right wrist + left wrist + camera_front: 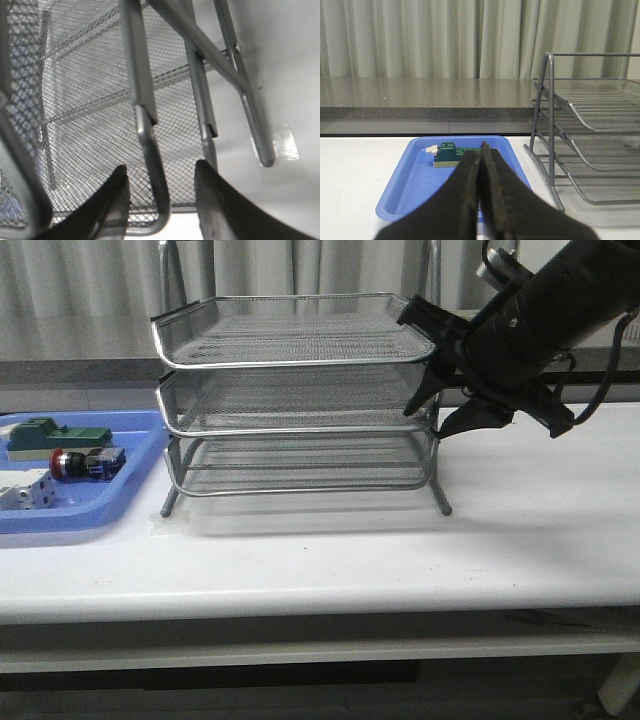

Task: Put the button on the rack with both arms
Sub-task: 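Move the right gripper to the front edge of the middle mesh tray, then grip the middle tray edge with the right gripper and pull it toward the robot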

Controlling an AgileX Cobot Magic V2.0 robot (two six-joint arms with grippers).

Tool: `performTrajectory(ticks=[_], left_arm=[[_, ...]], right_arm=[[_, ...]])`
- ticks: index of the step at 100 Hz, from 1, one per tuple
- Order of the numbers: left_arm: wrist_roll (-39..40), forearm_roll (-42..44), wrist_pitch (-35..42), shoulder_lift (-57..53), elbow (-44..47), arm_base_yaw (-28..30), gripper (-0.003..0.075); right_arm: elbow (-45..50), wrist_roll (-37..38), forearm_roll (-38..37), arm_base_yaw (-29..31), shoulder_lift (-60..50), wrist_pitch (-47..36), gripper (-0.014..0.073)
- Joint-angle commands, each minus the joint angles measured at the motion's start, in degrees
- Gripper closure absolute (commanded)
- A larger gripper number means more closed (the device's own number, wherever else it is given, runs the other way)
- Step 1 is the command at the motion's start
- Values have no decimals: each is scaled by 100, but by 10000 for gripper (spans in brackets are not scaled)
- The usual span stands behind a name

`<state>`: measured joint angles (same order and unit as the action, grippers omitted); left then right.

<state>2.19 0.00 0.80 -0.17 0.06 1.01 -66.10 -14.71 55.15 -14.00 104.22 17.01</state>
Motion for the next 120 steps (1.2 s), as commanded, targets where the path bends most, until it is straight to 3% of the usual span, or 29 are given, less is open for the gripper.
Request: performTrajectory(ticks=[1, 10, 47, 71, 120], left_arm=[[51, -38, 449, -201, 265, 16, 741], [51, -38, 449, -201, 265, 16, 741], [51, -38, 449, -201, 265, 16, 741], [51, -38, 449, -201, 265, 16, 741], [51, -38, 449, -201, 265, 16, 741]], right_arm=[[-191, -92, 144, 2, -250, -139, 267], [-191, -92, 144, 2, -250, -134, 271], [-191, -92, 275, 2, -250, -93, 426], [-191, -92, 282, 2, -250, 56, 670], [290, -92, -226, 2, -485, 96, 663]])
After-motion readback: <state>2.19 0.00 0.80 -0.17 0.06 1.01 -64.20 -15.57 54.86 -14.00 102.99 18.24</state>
